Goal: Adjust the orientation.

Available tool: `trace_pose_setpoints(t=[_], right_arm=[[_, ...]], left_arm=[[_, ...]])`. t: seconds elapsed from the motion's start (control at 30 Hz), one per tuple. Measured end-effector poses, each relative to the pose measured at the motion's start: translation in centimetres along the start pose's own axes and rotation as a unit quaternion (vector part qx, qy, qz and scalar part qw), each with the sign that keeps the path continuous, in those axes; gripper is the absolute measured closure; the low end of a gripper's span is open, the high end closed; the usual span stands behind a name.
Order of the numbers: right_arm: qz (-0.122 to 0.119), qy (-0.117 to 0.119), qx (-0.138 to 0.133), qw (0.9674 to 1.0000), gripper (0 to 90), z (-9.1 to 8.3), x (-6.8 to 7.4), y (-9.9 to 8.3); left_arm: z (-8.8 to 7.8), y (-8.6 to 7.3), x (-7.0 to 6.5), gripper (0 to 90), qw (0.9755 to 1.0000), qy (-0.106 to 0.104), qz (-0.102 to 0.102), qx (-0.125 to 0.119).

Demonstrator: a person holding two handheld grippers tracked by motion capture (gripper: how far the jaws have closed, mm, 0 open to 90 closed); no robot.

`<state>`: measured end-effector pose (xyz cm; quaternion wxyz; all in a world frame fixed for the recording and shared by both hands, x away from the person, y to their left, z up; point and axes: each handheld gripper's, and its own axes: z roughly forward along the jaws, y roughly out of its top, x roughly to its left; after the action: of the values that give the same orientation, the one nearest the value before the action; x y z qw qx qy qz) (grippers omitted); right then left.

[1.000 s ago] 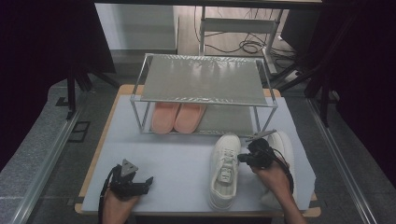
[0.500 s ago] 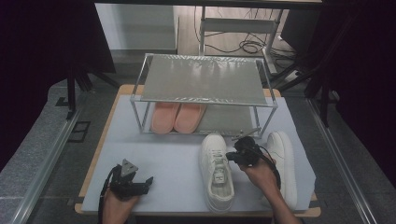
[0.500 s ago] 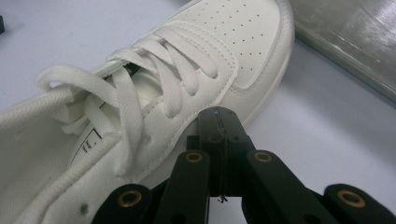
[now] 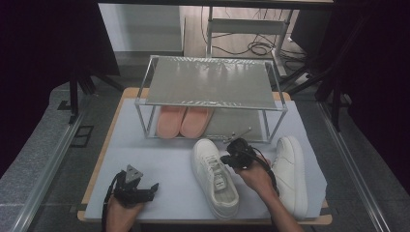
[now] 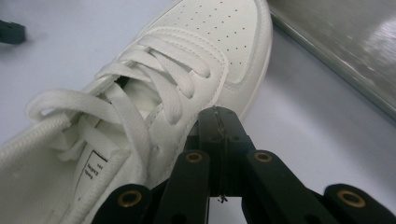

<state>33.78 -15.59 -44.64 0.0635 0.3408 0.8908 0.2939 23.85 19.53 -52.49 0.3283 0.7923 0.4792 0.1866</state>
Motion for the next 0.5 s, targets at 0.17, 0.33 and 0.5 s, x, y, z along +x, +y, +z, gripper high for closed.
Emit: trace_pose_setpoints(t=[0.17, 0.33, 0.5], right_arm=[[-0.011, 0.01, -0.003, 0.9999, 90.0, 0.6, 0.6, 0.6], [-0.01, 0.026, -0.004, 0.9996, 87.3, 0.1, 0.1, 0.4], [-0.012, 0.024, -0.012, 0.9996, 83.4, -1.3, -0.1, 0.2]], left_arm=[[0.0, 0.0, 0.0, 12.3, 1.0, 0.0, 0.001, 0.0], [0.0, 0.0, 0.0, 12.3, 1.0, 0.0, 0.001, 0.0], [0.0, 0.0, 0.0, 12.4, 1.0, 0.001, 0.001, 0.0]])
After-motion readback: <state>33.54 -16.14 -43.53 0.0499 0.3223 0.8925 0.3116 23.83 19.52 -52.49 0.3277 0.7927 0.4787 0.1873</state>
